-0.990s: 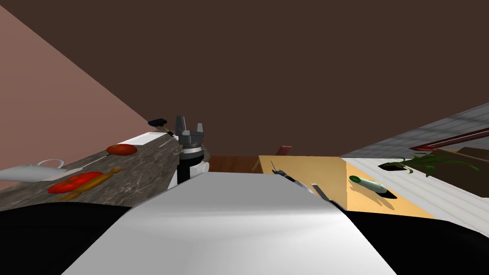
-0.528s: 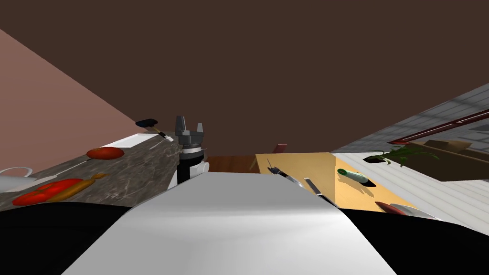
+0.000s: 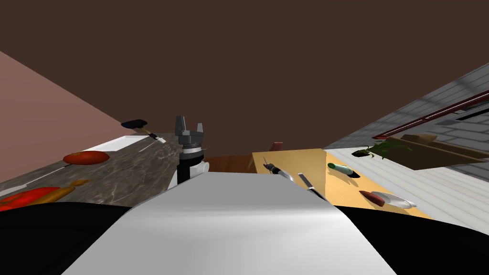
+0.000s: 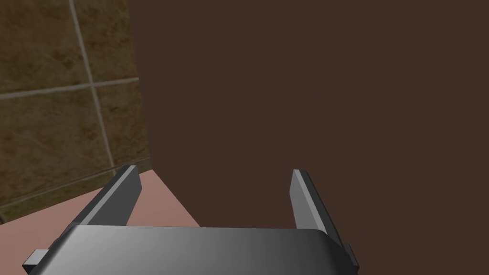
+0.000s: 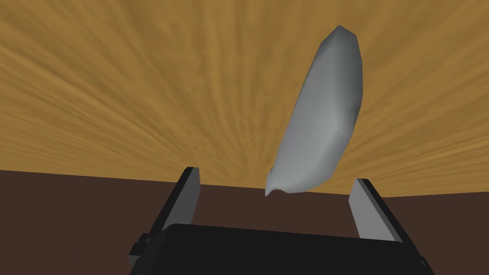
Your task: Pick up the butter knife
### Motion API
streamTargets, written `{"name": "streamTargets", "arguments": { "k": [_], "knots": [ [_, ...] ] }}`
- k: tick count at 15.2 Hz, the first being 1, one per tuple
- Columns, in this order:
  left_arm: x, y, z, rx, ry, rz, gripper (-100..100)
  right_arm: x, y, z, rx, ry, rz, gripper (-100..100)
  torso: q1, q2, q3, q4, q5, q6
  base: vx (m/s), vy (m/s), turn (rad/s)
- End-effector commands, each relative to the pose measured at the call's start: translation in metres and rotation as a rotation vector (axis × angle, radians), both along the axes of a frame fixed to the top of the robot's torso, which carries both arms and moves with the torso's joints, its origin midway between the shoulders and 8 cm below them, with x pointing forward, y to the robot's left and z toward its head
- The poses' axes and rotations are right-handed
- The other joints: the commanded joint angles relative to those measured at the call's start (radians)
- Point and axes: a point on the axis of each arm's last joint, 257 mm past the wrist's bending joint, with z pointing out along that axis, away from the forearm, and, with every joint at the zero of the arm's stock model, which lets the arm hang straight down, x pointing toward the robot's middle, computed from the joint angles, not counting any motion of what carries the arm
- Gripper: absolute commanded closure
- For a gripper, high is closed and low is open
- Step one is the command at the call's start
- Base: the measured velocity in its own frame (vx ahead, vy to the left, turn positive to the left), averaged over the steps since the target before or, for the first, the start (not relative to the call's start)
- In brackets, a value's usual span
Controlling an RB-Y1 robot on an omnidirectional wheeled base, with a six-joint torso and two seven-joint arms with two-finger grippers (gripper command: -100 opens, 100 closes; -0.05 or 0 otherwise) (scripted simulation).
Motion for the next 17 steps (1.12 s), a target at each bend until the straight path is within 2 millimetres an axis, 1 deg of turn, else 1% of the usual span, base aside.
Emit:
{"name": "streamTargets", "arguments": {
  "k": [1, 4, 5, 9, 10, 11, 13, 14, 15, 17],
  "knots": [
    [0.0, 0.0, 0.0, 0.0, 0.0, 0.0, 0, 0.006, 0.009, 0.001, -0.004, -0.005, 0.007, -100, 0.0, 0.0, 0.0, 0.0, 0.0, 0.0, -0.014, -0.05, -0.065],
    [0.0, 0.0, 0.0, 0.0, 0.0, 0.0, 0, 0.006, 0.007, 0.001, -0.004, -0.004, 0.009, -100, 0.003, -0.001, 0.0, 0.0, 0.001, 0.0, -0.003, -0.019, -0.003],
    [0.0, 0.0, 0.0, 0.0, 0.0, 0.0, 0, 0.006, 0.007, 0.001, -0.004, -0.004, 0.008, 100, 0.003, -0.001, 0.0, 0.0, 0.001, 0.0, 0.0, 0.0, 0.0],
    [0.0, 0.0, 0.0, 0.0, 0.0, 0.0, 0, 0.006, 0.008, 0.001, -0.003, -0.004, 0.008, 100, 0.004, -0.001, -0.001, 0.0, 0.001, 0.0, 0.0, 0.0, 0.0],
    [0.0, 0.0, 0.0, 0.0, 0.0, 0.0, 0, -0.014, -0.013, -0.001, -0.002, 0.008, -0.007, 100, 0.004, -0.002, -0.001, -0.001, 0.001, 0.0, 0.024, 0.053, 0.113],
    [0.0, 0.0, 0.0, 0.0, 0.0, 0.0, 0, -0.013, -0.013, 0.0, 0.002, 0.006, -0.012, 100, 0.006, -0.002, -0.001, -0.001, 0.002, 0.001, 0.037, 0.079, 0.141],
    [0.0, 0.0, 0.0, 0.0, 0.0, 0.0, 0, -0.033, -0.035, 0.001, 0.004, 0.012, -0.03, 100, 0.008, -0.004, -0.003, -0.003, 0.0, 0.0, 0.029, 0.091, 0.153],
    [0.0, 0.0, 0.0, 0.0, 0.0, 0.0, 0, -0.032, -0.035, 0.001, 0.006, 0.011, -0.032, 100, 0.009, -0.004, -0.003, -0.003, 0.0, 0.0, 0.028, 0.093, 0.079],
    [0.0, 0.0, 0.0, 0.0, 0.0, 0.0, 0, -0.042, -0.046, 0.002, 0.007, 0.012, -0.042, 100, 0.009, -0.004, -0.004, -0.003, 0.0, 0.0, 0.031, 0.085, 0.071],
    [0.0, 0.0, 0.0, 0.0, 0.0, 0.0, 0, -0.042, -0.046, 0.002, 0.007, 0.012, -0.042, 100, 0.008, -0.004, -0.004, -0.003, 0.0, 0.0, 0.015, 0.058, 0.027]
  ]
}}
